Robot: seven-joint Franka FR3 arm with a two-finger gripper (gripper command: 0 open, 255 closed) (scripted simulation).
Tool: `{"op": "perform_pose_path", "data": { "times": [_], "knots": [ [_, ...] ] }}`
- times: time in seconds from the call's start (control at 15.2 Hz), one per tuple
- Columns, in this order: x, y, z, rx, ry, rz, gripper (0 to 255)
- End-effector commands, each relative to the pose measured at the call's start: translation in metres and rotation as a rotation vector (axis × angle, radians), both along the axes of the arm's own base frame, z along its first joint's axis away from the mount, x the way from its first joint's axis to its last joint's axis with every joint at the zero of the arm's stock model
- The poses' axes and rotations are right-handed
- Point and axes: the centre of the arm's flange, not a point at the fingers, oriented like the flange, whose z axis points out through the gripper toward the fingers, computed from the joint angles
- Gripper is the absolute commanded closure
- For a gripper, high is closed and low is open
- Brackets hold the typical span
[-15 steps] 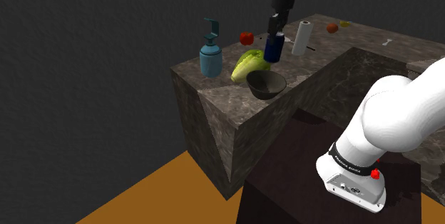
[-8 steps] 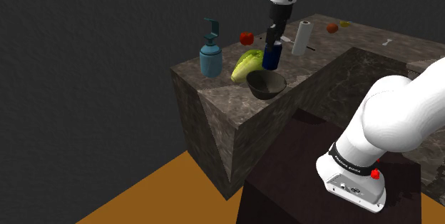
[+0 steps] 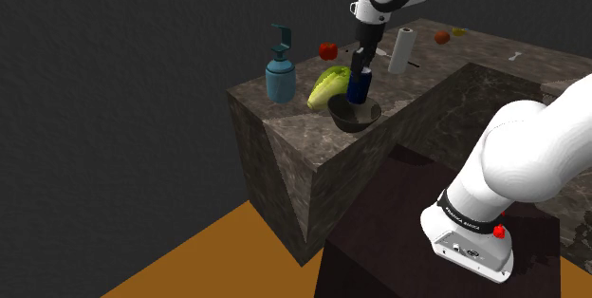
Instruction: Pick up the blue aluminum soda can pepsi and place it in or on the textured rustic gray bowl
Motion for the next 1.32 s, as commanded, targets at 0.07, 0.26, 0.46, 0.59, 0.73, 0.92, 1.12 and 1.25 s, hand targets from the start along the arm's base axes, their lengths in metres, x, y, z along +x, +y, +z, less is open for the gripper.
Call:
{"op": "perform_pose_path", "data": {
  "times": [0.07,0.26,0.46,0.59,0.73,0.92,1.12,1.25],
  "knots": [
    [0.000,-0.001,-0.017,0.000,-0.001,0.000,255],
    [0.000,-0.001,-0.023,0.000,-0.001,0.000,255],
    [0.000,-0.001,-0.023,0.000,-0.001,0.000,255],
    [0.000,-0.001,-0.023,0.000,-0.001,0.000,255],
    [0.000,-0.001,-0.023,0.000,-0.001,0.000,0],
    [0.000,-0.001,-0.023,0.000,-0.001,0.000,0],
    [0.000,-0.001,-0.010,0.000,-0.001,0.000,0],
    [0.000,-0.001,0.016,0.000,-0.001,0.000,0]
  ]
}}
